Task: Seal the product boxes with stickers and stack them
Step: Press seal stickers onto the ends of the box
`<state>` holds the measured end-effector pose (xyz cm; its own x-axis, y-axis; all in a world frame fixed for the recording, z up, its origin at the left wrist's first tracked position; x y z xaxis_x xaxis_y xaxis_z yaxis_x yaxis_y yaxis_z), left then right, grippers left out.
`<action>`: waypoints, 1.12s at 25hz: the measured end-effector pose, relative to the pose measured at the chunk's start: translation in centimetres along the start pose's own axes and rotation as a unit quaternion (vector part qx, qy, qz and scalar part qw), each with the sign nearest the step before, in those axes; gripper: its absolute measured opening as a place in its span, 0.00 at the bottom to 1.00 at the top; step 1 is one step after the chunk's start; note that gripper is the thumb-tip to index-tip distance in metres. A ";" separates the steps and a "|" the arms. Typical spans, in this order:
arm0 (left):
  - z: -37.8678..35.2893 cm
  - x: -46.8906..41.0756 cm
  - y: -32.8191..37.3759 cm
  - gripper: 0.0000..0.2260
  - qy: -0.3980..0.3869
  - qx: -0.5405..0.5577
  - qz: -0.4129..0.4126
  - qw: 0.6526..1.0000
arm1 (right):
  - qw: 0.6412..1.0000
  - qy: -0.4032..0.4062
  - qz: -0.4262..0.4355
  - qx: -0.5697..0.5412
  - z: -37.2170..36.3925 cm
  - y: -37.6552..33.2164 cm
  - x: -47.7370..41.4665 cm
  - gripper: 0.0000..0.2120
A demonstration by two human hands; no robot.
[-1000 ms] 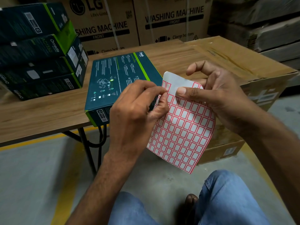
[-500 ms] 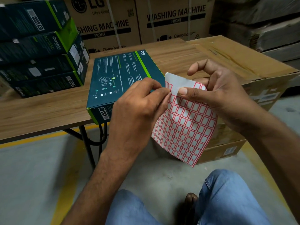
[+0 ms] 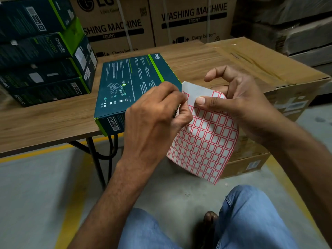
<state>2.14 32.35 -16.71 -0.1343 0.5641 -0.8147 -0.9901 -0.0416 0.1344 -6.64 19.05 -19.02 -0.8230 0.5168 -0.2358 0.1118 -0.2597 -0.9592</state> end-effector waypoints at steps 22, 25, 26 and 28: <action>0.5 0.3 -1.2 0.07 -0.003 0.087 0.031 0.996 | 0.999 0.003 0.027 0.035 -0.1 -0.6 0.1 0.24; 0.5 0.4 -0.8 0.05 0.017 0.067 0.030 0.997 | 0.999 -0.004 0.039 0.034 -0.4 -0.8 0.0 0.23; 0.4 0.4 -0.6 0.05 0.021 0.057 0.028 0.998 | 0.999 -0.006 0.041 0.035 -0.5 -0.8 0.0 0.23; 0.2 0.5 -0.2 0.04 0.024 0.028 0.023 0.999 | 0.998 -0.005 0.043 0.040 -0.5 -0.9 0.0 0.24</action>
<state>2.27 32.85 -17.04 -0.1822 0.5231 -0.8326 -0.9791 -0.0187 0.2025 -6.46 19.73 -18.27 -0.8175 0.4819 -0.3154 0.1377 -0.3682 -0.9195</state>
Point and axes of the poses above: each hand's wrist, its own x-axis away from the middle knuckle, its own z-axis out of the back of the hand, y = z × x, the point moved 8 cm from there along -x, towards the middle knuckle, and after that the axes turned 7 degrees about x, right-handed, at the moved point
